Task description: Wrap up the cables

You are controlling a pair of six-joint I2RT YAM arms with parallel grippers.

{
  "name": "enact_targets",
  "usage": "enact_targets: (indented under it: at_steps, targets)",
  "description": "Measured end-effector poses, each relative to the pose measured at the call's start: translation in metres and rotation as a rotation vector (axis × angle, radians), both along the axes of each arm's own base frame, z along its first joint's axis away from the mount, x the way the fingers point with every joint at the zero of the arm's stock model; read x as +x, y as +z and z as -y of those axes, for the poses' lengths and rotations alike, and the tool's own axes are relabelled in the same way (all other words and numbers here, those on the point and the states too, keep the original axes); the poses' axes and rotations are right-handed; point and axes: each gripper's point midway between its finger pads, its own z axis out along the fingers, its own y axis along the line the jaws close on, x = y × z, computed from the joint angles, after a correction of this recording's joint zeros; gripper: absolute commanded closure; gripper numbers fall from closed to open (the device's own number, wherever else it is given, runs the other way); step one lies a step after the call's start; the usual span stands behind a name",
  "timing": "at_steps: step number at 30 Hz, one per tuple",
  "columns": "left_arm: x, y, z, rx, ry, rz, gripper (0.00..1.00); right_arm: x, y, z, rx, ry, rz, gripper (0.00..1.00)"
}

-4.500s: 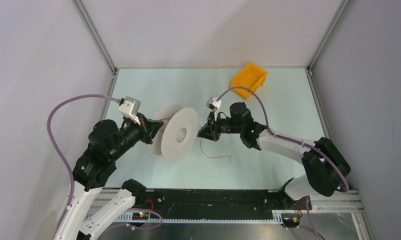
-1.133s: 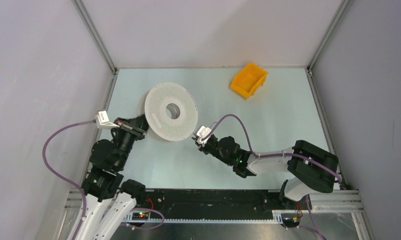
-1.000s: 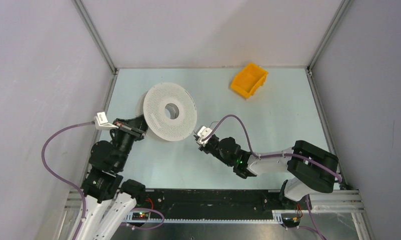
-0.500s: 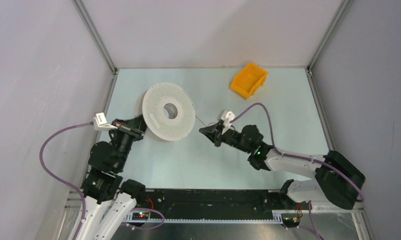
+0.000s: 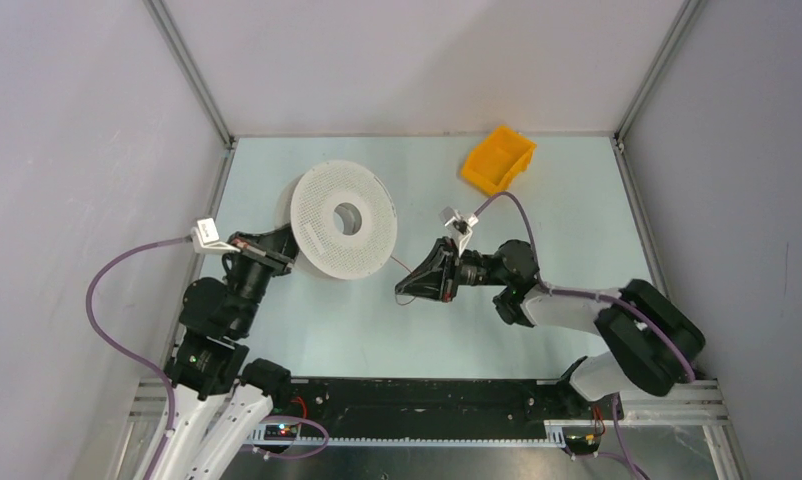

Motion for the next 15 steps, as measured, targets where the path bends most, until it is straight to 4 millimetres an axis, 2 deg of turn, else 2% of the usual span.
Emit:
enact_targets:
  at_steps: [3, 6, 10, 15]
  targets:
    - [0.000, 0.001, 0.001, -0.007, -0.006, 0.005, 1.00, 0.014, -0.009, 0.004, 0.004, 0.009, -0.111, 0.79]
    - [0.000, 0.000, 0.002, -0.010, -0.010, 0.002, 1.00, 0.031, -0.019, 0.008, -0.001, -0.027, -0.187, 0.75]
    - [0.000, 0.000, 0.002, -0.017, -0.012, 0.002, 1.00, 0.040, -0.025, 0.010, -0.004, -0.078, -0.208, 0.75]
    - [0.000, 0.000, 0.002, -0.017, -0.011, 0.003, 1.00, 0.054, -0.041, 0.008, -0.070, -0.193, -0.214, 0.69]
